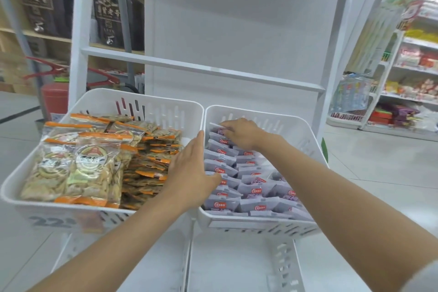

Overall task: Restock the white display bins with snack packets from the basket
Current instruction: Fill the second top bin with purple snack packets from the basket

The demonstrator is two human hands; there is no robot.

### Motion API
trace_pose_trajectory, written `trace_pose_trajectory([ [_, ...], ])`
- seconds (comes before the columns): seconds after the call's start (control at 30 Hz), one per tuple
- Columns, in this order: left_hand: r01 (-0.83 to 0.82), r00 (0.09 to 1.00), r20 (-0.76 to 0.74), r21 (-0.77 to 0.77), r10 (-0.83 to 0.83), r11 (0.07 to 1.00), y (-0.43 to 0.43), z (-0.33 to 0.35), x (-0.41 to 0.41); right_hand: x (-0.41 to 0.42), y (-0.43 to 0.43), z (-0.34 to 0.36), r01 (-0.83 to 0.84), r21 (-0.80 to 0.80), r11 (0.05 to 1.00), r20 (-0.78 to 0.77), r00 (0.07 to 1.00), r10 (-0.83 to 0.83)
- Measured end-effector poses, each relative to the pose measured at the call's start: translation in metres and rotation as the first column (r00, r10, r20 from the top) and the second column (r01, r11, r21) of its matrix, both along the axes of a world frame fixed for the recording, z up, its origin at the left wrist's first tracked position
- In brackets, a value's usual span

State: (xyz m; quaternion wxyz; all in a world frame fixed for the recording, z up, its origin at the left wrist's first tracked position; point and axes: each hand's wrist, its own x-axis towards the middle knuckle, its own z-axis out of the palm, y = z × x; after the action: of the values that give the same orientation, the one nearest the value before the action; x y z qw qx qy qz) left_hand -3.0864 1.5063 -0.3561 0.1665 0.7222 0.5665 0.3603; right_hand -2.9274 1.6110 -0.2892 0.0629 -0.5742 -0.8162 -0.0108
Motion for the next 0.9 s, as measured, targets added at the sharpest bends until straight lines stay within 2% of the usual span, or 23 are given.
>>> trace_pose_trajectory([
  [0.07, 0.002, 1.000, -0.010, 0.010, -0.002, 1.000, -0.003, 0.002, 0.001, 0.000, -0.007, -0.001, 0.008, 0.078, 0.997, -0.022, 1.000, -0.006],
  [0.2, -0.003, 1.000, -0.021, -0.015, 0.002, 1.000, -0.003, 0.007, -0.001, 0.015, -0.051, -0.004, 0.039, 0.293, 0.955, -0.308, 0.950, 0.056],
  [0.4, -0.112, 0.982, -0.136, 0.128, 0.129, 0.985, -0.053, 0.027, 0.001, 0.021, -0.176, -0.016, 0.093, 0.266, 0.960, -0.499, 0.865, 0.055],
  [0.5, -0.088, 0.992, -0.078, 0.139, 0.100, 0.986, -0.115, 0.026, 0.002, 0.013, -0.242, -0.032, 0.097, 0.223, 0.970, -0.530, 0.847, 0.037],
  [0.63, -0.026, 0.998, -0.053, -0.100, 0.021, 0.995, -0.200, -0.013, -0.006, 0.001, -0.320, -0.075, 0.095, 0.044, 0.995, -0.534, 0.844, -0.057],
  [0.73, 0.006, 0.999, -0.037, -0.312, -0.019, 0.950, -0.260, -0.065, -0.024, -0.003, -0.373, -0.128, 0.059, -0.140, 0.988, -0.485, 0.866, -0.120],
  [0.8, 0.008, 0.999, -0.042, -0.418, -0.028, 0.908, -0.294, -0.100, -0.043, -0.002, -0.406, -0.167, 0.013, -0.303, 0.953, -0.382, 0.915, -0.134],
  [0.9, -0.006, 0.999, -0.035, -0.525, -0.014, 0.851, -0.331, -0.136, -0.077, 0.000, -0.443, -0.213, -0.007, -0.558, 0.830, -0.222, 0.965, -0.141],
])
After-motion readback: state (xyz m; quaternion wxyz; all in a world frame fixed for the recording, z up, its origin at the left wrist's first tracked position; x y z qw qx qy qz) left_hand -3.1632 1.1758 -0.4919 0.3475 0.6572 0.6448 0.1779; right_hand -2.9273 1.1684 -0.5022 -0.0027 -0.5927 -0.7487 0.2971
